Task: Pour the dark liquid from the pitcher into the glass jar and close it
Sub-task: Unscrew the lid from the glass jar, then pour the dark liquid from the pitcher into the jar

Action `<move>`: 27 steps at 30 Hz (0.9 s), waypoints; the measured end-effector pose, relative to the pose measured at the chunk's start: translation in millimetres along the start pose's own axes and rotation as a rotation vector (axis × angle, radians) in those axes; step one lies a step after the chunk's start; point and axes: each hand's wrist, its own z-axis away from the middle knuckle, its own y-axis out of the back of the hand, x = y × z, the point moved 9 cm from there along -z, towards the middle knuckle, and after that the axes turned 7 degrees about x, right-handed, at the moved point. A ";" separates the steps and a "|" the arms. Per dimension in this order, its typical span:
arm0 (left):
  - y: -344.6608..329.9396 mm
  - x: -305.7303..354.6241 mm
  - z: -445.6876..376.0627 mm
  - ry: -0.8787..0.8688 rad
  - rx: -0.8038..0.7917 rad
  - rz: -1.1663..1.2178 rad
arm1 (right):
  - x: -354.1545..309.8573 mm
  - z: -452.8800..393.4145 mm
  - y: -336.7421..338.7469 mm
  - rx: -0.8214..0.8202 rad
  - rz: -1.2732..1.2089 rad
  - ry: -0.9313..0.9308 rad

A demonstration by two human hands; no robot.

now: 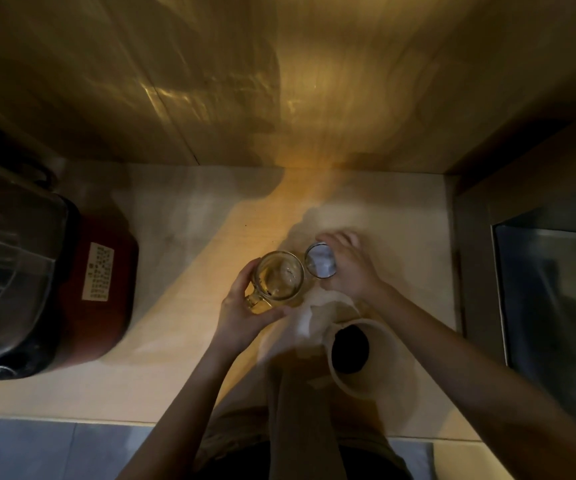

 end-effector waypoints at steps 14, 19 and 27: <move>-5.5 -1.2 0.1 -0.013 -0.059 -0.045 | 18.6 77.3 62.1 0.307 -0.828 -0.456; -6.2 -0.1 2.0 -0.024 -0.055 -0.044 | 22.1 131.5 58.6 0.413 -0.901 -0.545; -7.7 0.7 4.1 0.010 -0.066 -0.042 | 26.5 209.6 36.0 0.555 -0.961 -0.644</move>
